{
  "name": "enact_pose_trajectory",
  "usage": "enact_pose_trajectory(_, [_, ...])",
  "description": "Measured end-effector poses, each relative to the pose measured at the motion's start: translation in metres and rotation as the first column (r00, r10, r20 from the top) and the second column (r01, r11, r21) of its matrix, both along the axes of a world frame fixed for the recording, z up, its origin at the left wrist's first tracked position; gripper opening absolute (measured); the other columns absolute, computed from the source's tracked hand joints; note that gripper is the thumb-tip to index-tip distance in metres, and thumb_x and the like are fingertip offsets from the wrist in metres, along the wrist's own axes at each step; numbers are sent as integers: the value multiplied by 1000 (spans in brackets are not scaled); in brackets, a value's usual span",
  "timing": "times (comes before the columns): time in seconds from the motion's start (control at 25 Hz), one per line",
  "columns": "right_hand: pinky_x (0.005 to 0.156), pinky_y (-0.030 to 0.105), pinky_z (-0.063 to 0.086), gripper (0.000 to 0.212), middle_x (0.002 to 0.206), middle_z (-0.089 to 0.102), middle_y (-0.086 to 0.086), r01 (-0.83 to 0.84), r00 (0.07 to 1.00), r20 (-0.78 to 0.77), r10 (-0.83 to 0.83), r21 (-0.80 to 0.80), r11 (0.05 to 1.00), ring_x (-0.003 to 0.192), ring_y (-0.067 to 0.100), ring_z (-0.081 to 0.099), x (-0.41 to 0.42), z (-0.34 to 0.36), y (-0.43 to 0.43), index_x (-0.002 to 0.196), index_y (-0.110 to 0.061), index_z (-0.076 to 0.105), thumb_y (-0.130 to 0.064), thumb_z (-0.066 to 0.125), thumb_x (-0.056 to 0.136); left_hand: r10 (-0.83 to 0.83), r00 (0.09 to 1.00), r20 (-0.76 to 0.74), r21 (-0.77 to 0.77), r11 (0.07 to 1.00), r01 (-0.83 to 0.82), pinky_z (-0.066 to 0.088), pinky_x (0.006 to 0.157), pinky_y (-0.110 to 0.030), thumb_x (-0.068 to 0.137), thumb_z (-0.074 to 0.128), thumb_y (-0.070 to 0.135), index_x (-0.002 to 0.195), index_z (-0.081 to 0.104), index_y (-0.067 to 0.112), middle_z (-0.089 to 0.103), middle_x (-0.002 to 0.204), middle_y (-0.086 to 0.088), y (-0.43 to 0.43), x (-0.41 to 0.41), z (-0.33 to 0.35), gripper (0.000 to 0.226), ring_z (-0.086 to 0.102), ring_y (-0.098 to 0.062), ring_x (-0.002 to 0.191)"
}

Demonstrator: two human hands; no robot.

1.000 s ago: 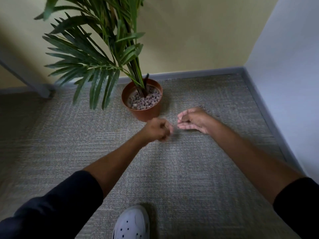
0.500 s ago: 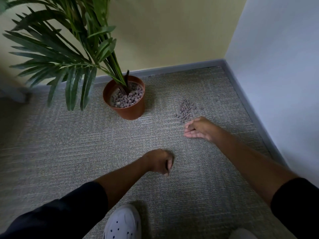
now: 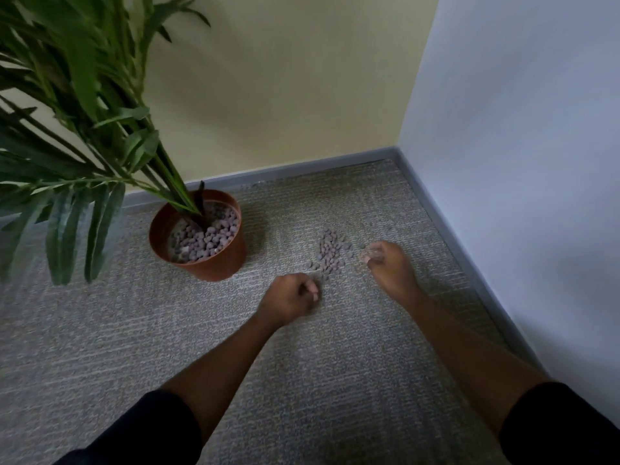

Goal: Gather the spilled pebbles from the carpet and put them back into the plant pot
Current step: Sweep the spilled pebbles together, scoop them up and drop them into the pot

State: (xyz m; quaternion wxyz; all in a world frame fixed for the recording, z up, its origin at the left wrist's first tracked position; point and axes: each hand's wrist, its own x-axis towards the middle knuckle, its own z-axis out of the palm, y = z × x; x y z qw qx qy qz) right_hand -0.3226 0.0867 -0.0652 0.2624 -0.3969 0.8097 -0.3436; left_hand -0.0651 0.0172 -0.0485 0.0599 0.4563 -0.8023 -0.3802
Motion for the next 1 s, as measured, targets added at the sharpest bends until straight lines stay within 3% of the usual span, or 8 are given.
enact_pose_trajectory(0.16, [122,46,40,69,162,43,18,-177,966,-176,191,94,980,152,36,42,-43,-13,-20,157,-6,47,-36,74,101,137,990,-46,-13,990,-137,43,62,-6,91,75,9,92,76,17,73,82,8,-37,-21,-9,7,64,0,71])
enact_pose_trajectory(0.32, [134,61,10,99,181,2,16,-246,922,-230,312,273,930,168,38,-4,-70,-22,-45,171,-17,19,-70,59,99,199,980,-26,-16,980,-200,48,72,-19,92,75,9,97,80,16,76,89,3,-60,-30,-24,10,67,-10,79])
enact_pose_trajectory(0.4, [134,60,13,92,179,15,20,-306,875,-301,378,260,916,168,40,3,-65,-30,-50,167,-9,30,-67,55,101,218,976,-29,0,976,-218,49,74,-19,91,75,5,97,80,16,75,89,6,-62,-32,-31,14,68,-9,82])
enact_pose_trajectory(0.56, [117,57,46,47,147,60,22,-425,808,-484,336,-85,901,145,40,50,-27,-57,-42,138,4,64,-30,66,106,254,962,-102,69,966,-248,60,80,-23,93,67,-4,105,82,10,77,92,0,-61,-35,-35,23,70,-12,79])
enact_pose_trajectory(0.72, [104,50,53,30,139,64,6,-508,734,-620,277,-231,830,131,27,57,-2,-67,-44,132,-12,70,-21,64,105,316,935,-160,238,932,-275,66,92,-44,97,66,-2,119,77,5,79,109,-16,-61,-43,-32,26,72,-23,88])
enact_pose_trajectory(0.8, [119,56,44,43,158,53,8,-414,766,-592,249,-157,897,148,31,47,-5,-59,-63,145,-21,62,-39,58,107,353,922,-157,266,915,-305,65,93,-46,99,62,-2,124,73,7,78,111,-18,-62,-44,-31,29,71,-22,91])
enact_pose_trajectory(0.88, [133,58,20,67,178,25,11,-337,800,-497,335,88,937,166,35,18,-12,-51,-83,164,-28,41,-64,44,107,401,905,-146,342,878,-334,64,92,-45,100,60,-6,137,63,9,75,107,-15,-63,-45,-32,40,69,-21,93])
enact_pose_trajectory(1.0, [136,56,-2,83,183,2,5,-445,742,-438,508,245,861,169,30,-10,-10,-59,-95,172,-30,19,-77,24,104,415,896,-157,442,841,-312,61,81,-28,99,58,-11,153,50,8,68,99,-5,-63,-42,-36,57,65,-15,86])
